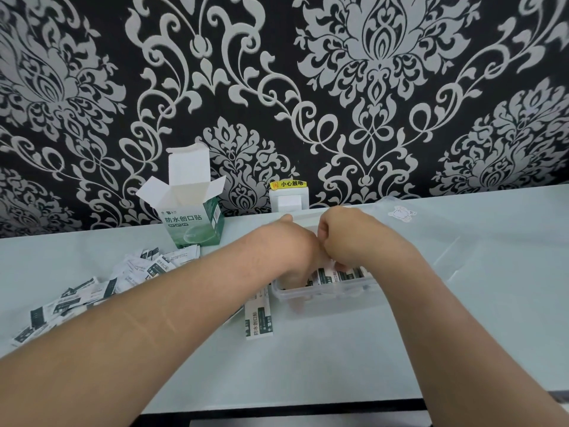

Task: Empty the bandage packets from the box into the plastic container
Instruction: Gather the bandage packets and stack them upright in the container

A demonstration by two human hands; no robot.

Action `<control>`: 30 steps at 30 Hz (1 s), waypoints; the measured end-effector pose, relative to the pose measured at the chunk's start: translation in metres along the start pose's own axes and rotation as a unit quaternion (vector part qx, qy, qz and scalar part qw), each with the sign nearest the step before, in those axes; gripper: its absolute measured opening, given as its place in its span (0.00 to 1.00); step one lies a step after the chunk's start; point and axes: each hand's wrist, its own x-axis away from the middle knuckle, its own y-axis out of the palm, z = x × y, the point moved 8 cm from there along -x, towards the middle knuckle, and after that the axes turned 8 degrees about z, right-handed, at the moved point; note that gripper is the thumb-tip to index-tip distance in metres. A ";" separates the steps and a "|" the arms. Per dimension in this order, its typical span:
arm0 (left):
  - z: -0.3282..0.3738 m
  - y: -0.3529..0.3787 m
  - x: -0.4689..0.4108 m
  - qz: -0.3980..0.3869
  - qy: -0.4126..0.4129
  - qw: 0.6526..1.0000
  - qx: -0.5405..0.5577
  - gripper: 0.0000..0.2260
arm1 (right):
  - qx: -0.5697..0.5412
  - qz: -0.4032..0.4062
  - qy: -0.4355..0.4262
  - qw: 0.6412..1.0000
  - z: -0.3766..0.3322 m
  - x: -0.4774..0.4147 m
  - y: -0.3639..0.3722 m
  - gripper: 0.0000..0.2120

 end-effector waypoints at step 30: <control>-0.032 -0.008 0.002 0.216 -0.012 0.948 0.232 0.05 | -0.014 0.041 0.021 0.999 0.008 -0.011 0.006 0.06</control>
